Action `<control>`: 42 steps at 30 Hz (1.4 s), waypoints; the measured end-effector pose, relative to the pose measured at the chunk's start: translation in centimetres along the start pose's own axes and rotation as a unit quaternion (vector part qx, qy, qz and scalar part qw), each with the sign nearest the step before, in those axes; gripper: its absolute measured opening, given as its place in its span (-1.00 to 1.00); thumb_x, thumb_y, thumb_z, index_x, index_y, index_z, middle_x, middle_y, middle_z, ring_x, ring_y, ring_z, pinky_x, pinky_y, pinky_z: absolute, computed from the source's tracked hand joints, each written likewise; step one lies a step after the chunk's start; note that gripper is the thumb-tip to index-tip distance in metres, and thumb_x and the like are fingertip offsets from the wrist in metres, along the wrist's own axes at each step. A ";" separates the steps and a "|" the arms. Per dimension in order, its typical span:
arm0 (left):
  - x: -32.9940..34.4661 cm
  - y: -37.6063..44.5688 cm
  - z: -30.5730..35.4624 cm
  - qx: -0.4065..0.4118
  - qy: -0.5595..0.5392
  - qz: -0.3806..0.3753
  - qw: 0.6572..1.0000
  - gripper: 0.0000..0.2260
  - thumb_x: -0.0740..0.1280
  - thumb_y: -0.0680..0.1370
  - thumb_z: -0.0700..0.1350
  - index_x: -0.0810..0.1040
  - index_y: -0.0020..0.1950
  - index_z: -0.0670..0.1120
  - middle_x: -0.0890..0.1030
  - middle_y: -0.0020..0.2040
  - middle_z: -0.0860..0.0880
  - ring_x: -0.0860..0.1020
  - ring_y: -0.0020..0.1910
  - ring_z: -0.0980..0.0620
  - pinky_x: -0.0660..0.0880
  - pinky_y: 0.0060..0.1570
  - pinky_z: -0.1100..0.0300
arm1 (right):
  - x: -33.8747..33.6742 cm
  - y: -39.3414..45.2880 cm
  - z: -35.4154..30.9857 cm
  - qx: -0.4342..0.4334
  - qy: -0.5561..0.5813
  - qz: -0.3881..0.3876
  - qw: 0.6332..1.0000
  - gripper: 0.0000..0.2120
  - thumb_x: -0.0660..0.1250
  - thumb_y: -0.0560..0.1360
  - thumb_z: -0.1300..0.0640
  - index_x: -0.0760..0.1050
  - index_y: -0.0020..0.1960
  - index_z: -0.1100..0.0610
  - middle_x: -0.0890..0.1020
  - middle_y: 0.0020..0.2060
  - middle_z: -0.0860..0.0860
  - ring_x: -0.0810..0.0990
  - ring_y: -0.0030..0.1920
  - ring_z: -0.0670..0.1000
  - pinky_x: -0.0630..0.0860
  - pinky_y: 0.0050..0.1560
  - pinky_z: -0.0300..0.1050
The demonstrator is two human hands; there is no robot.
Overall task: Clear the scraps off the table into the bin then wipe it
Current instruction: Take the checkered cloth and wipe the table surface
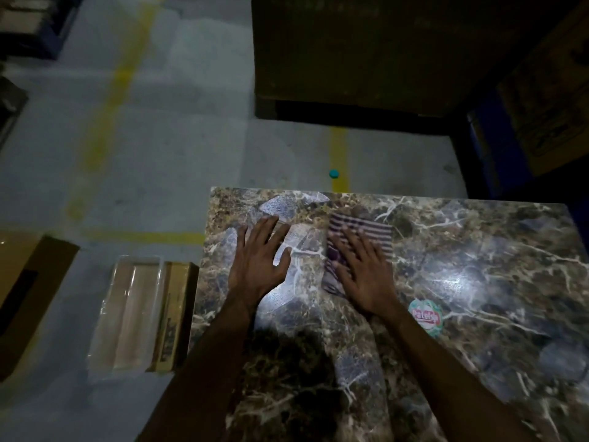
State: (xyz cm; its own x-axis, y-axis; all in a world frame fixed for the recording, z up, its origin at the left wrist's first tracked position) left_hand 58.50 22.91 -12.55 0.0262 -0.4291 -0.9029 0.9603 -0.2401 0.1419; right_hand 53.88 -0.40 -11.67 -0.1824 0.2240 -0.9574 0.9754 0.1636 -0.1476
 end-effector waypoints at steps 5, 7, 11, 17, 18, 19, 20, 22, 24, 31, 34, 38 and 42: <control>0.4 0.1 0.6 0.032 0.004 0.002 0.999 -0.55 0.21 0.65 0.07 0.44 0.55 0.06 0.38 0.58 -0.01 0.30 0.57 -0.08 0.17 0.53 -0.23 | -1.9 3.7 3.9 0.109 -0.011 0.039 0.993 -0.42 -0.16 0.69 -0.26 0.03 0.69 -0.16 0.09 0.69 -0.02 0.00 0.68 0.08 0.00 0.63 0.14; 0.5 0.1 0.6 0.034 0.008 0.005 0.999 -0.56 0.20 0.65 0.07 0.46 0.53 0.04 0.41 0.55 -0.04 0.33 0.55 -0.11 0.20 0.53 -0.21 | -1.9 6.0 2.6 0.118 -0.008 0.046 0.992 -0.41 -0.18 0.70 -0.25 0.01 0.69 -0.15 0.07 0.69 0.01 -0.03 0.68 0.09 -0.09 0.62 0.09; 0.3 0.2 0.9 0.022 0.019 -0.003 1.000 -0.58 0.16 0.67 0.04 0.47 0.52 0.03 0.43 0.54 -0.06 0.35 0.54 -0.12 0.22 0.53 -0.20 | -0.2 4.6 -2.4 0.034 -0.002 0.033 0.999 -0.44 -0.16 0.72 -0.21 -0.04 0.69 -0.15 -0.01 0.69 -0.02 -0.10 0.69 0.09 -0.14 0.63 0.11; 1.1 -2.2 2.8 -0.068 -0.027 -0.024 0.997 -0.55 0.06 0.71 -0.04 0.34 0.61 -0.05 0.29 0.63 -0.10 0.18 0.63 -0.13 0.14 0.59 -0.16 | 0.5 -7.1 2.9 0.014 -0.019 0.007 1.000 -0.46 -0.07 0.72 -0.19 -0.02 0.68 -0.22 0.01 0.69 -0.09 -0.06 0.69 0.04 -0.08 0.62 0.04; 1.1 -3.1 3.5 -0.091 -0.043 -0.013 0.995 -0.55 0.07 0.70 -0.06 0.36 0.60 -0.07 0.29 0.62 -0.12 0.18 0.63 -0.15 0.15 0.59 -0.15 | -0.1 -7.8 4.7 0.040 -0.016 0.013 0.999 -0.46 -0.08 0.72 -0.20 -0.02 0.68 -0.21 0.02 0.69 -0.09 -0.03 0.69 0.04 -0.08 0.62 0.03; 1.3 -4.2 4.4 -0.109 -0.046 -0.004 0.993 -0.54 0.06 0.70 -0.07 0.36 0.60 -0.08 0.29 0.62 -0.14 0.18 0.63 -0.15 0.15 0.59 -0.13 | -0.7 -7.8 6.1 0.062 -0.014 0.023 0.998 -0.46 -0.09 0.72 -0.20 0.00 0.69 -0.20 0.04 0.69 -0.07 0.00 0.68 0.06 -0.06 0.62 0.04; 1.5 -5.2 5.3 -0.121 -0.038 0.001 0.992 -0.53 0.03 0.70 -0.06 0.34 0.61 -0.08 0.27 0.63 -0.13 0.15 0.64 -0.14 0.14 0.60 -0.11 | -1.0 -6.9 6.9 0.082 -0.011 0.029 0.996 -0.45 -0.09 0.72 -0.21 0.04 0.69 -0.17 0.08 0.69 -0.04 0.03 0.68 0.08 0.00 0.62 0.08; 2.1 -7.2 7.0 -0.125 -0.005 -0.006 0.992 -0.51 -0.03 0.71 -0.03 0.25 0.65 -0.04 0.19 0.67 -0.10 0.07 0.66 -0.11 0.12 0.61 -0.09 | -1.6 -4.1 7.0 0.113 -0.011 0.056 0.992 -0.44 -0.10 0.71 -0.22 0.09 0.68 -0.13 0.14 0.68 0.01 0.10 0.67 0.13 0.13 0.59 0.18; 2.6 -8.8 8.1 -0.109 0.026 -0.015 0.994 -0.50 -0.03 0.72 -0.04 0.14 0.69 -0.02 0.11 0.69 -0.08 0.00 0.68 -0.11 0.11 0.62 -0.09 | -1.6 -2.1 5.1 0.124 0.001 0.065 0.990 -0.43 -0.11 0.70 -0.21 0.08 0.69 -0.11 0.11 0.68 0.04 0.06 0.67 0.17 0.09 0.61 0.25; 2.0 -9.0 8.8 -0.113 0.022 -0.012 0.993 -0.50 0.03 0.71 -0.06 0.20 0.67 -0.04 0.16 0.68 -0.08 0.06 0.67 -0.13 0.15 0.59 -0.14 | 1.2 -10.3 1.5 -0.021 -0.013 0.011 1.000 -0.45 -0.01 0.73 -0.16 -0.03 0.69 -0.19 -0.01 0.69 -0.08 -0.10 0.69 0.05 -0.05 0.65 0.12; 2.2 -9.0 8.9 -0.099 0.022 -0.006 0.995 -0.50 0.07 0.70 -0.09 0.22 0.66 -0.07 0.18 0.67 -0.11 0.08 0.66 -0.13 0.15 0.59 -0.15 | 0.0 -11.7 5.0 0.029 0.004 0.018 0.999 -0.45 0.00 0.72 -0.18 0.02 0.69 -0.19 0.03 0.69 -0.08 -0.03 0.69 0.06 0.05 0.62 0.17; 2.0 -9.0 8.9 -0.093 -0.009 0.014 0.996 -0.53 0.15 0.70 -0.16 0.27 0.64 -0.09 0.23 0.65 -0.12 0.13 0.65 -0.10 0.15 0.59 -0.13 | -0.7 -6.8 4.8 0.104 0.019 0.055 0.993 -0.44 -0.08 0.71 -0.22 0.06 0.69 -0.14 0.09 0.69 0.00 -0.02 0.68 0.15 0.03 0.62 0.23; 1.8 -8.9 9.2 -0.079 -0.003 0.000 0.997 -0.55 0.13 0.72 -0.10 0.31 0.62 -0.04 0.25 0.65 -0.09 0.13 0.65 -0.09 0.11 0.60 -0.14 | 0.4 -4.8 -0.1 0.052 0.022 0.053 0.997 -0.43 -0.11 0.71 -0.21 0.05 0.69 -0.12 0.03 0.70 -0.01 -0.05 0.69 0.16 -0.04 0.63 0.25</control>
State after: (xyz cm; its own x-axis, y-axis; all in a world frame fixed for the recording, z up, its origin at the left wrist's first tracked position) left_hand 47.47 16.24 -11.71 0.0255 -0.4337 -0.9007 0.9921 -0.0997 0.0761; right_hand 49.15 -1.02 -11.37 -0.0811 0.2763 -0.9576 0.9966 0.0379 -0.0734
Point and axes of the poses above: each hand's wrist, its own y-axis towards the middle knuckle, its own x-axis out of the palm, z = x × y, the point moved 8 cm from there along y, towards the middle knuckle
